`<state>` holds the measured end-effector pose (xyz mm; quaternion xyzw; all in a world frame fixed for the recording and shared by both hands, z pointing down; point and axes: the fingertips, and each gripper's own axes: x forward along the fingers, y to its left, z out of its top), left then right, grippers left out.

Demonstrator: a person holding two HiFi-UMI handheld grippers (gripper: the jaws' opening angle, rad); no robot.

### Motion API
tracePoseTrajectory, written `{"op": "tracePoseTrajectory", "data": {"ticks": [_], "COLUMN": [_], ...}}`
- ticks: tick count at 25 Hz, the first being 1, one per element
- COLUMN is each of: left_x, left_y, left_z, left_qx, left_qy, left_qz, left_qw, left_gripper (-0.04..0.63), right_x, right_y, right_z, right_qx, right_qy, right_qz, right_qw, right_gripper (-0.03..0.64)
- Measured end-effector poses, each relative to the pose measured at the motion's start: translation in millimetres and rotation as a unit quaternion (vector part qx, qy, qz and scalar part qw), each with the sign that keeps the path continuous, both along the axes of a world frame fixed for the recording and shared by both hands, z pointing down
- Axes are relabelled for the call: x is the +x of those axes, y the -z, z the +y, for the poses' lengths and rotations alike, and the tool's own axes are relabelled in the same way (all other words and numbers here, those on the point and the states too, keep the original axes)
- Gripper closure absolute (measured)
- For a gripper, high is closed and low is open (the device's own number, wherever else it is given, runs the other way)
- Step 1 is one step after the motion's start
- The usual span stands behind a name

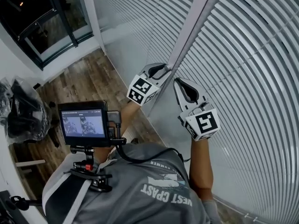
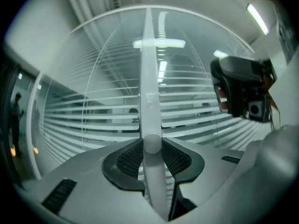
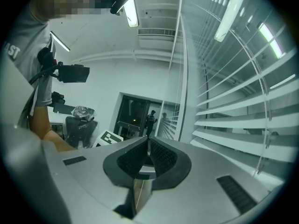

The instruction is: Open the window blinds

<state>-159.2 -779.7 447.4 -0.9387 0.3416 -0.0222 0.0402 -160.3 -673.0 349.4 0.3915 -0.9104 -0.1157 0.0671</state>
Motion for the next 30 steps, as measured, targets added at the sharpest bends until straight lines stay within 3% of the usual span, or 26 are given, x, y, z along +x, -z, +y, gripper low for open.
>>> {"op": "tracePoseTrajectory", "data": {"ticks": [1, 2, 3, 4, 5, 6, 7, 8, 10, 11, 12, 13, 16, 20, 21, 22, 23, 24, 25, 26, 27, 30], "left_x": [1.6, 4.1, 7.2, 10.3, 12.6, 13.8, 14.1, 13.8, 10.8, 8.2, 5.6, 4.2, 4.2, 3.0, 4.5, 7.2, 10.9, 15.3, 19.3, 21.9, 22.7, 22.5], "left_y": [0.3, 0.6, 1.0, 1.0, 0.6, -0.2, -1.2, -1.8, 1.7, 6.0, 9.7, 11.6, 11.5, 12.7, 13.0, 12.2, 10.3, 7.7, 5.5, 4.0, 3.3, 2.6], "left_z": [1.8, 3.9, 6.0, 7.5, 8.5, 9.1, 9.1, 8.8, 8.6, 9.2, 10.0, 10.4, 9.6, 10.8, 12.1, 14.2, 16.7, 19.3, 21.4, 22.5, 22.9, 23.5], "left_qx": [0.049, 0.107, 0.161, 0.197, 0.215, 0.217, 0.205, 0.176, 0.07, 0.013, -0.027, -0.045, -0.042, -0.049, -0.028, 0.016, 0.082, 0.155, 0.214, 0.246, 0.256, 0.253], "left_qy": [0.016, 0.035, 0.052, 0.061, 0.063, 0.06, 0.054, 0.042, 0.002, -0.019, -0.033, -0.039, -0.032, -0.032, -0.026, -0.013, 0.009, 0.034, 0.054, 0.064, 0.065, 0.059], "left_qz": [-0.062, -0.136, -0.205, -0.251, -0.272, -0.275, -0.261, -0.228, -0.094, -0.017, 0.038, 0.061, 0.051, 0.069, 0.045, -0.011, -0.095, -0.187, -0.259, -0.296, -0.304, -0.29], "left_qw": [0.9967, 0.9843, 0.9642, 0.9457, 0.9358, 0.9347, 0.9417, 0.9569, 0.9931, 0.9996, 0.9983, 0.9963, 0.9973, 0.9959, 0.9982, 0.9997, 0.9921, 0.9695, 0.9402, 0.9208, 0.9156, 0.9211], "left_gripper": [0.471, 0.472, 0.472, 0.472, 0.472, 0.472, 0.472, 0.472, 0.472, 0.47, 0.466, 0.463, 0.465, 0.468, 0.469, 0.469, 0.469, 0.469, 0.469, 0.471, 0.471, 0.471], "right_x": [0.9, 1.7, 2.6, 3.2, 3.5, 3.3, 3.0, 3.2, 5.0, 6.2, 7.3, 8.2, 9.9, 9.2, 9.5, 9.8, 10.1, 10.4, 10.6, 10.4, 9.9, 9.4], "right_y": [-2.4, -4.5, -6.3, -7.4, -8.0, -8.4, -9.0, -9.6, -11.4, -12.2, -12.6, -12.4, -11.3, -12.1, -11.9, -11.8, -11.8, -11.6, -11.2, -10.7, -10.3, -11.3], "right_z": [0.1, 0.0, -0.4, -0.9, -1.3, -1.5, -1.5, -1.5, -1.1, -0.9, -0.8, -0.8, -0.7, 0.6, 0.9, 1.0, 1.0, 0.7, 0.2, -0.2, -0.4, -0.9], "right_qx": [-0.004, -0.007, -0.01, -0.012, -0.013, -0.013, -0.014, -0.014, -0.016, -0.017, -0.017, -0.016, -0.015, -0.016, -0.017, -0.017, -0.018, -0.018, -0.018, -0.018, -0.018, -0.017], "right_qy": [-0.001, -0.002, -0.004, -0.005, -0.005, -0.005, -0.004, -0.005, -0.007, -0.009, -0.01, -0.011, -0.014, -0.013, -0.013, -0.013, -0.013, -0.013, -0.012, -0.012, -0.011, -0.01], "right_qz": [0.001, 0.001, 0.0, 0.0, 0.001, 0.001, 0.001, 0.001, 0.001, 0.0, -0.001, -0.002, -0.004, -0.003, -0.004, -0.005, -0.005, -0.005, -0.006, -0.005, -0.005, -0.005], "right_qw": [1.0, 1.0, 1.0, 1.0, 1.0, 1.0, 1.0, 1.0, 1.0, 1.0, 1.0, 1.0, 1.0, 1.0, 1.0, 1.0, 1.0, 1.0, 1.0, 1.0, 1.0, 1.0], "right_gripper": [0.614, 0.614, 0.614, 0.614, 0.614, 0.614, 0.614, 0.614, 0.614, 0.614, 0.614, 0.614, 0.614, 0.614, 0.614, 0.614, 0.614, 0.614, 0.614, 0.614, 0.614, 0.614]}}
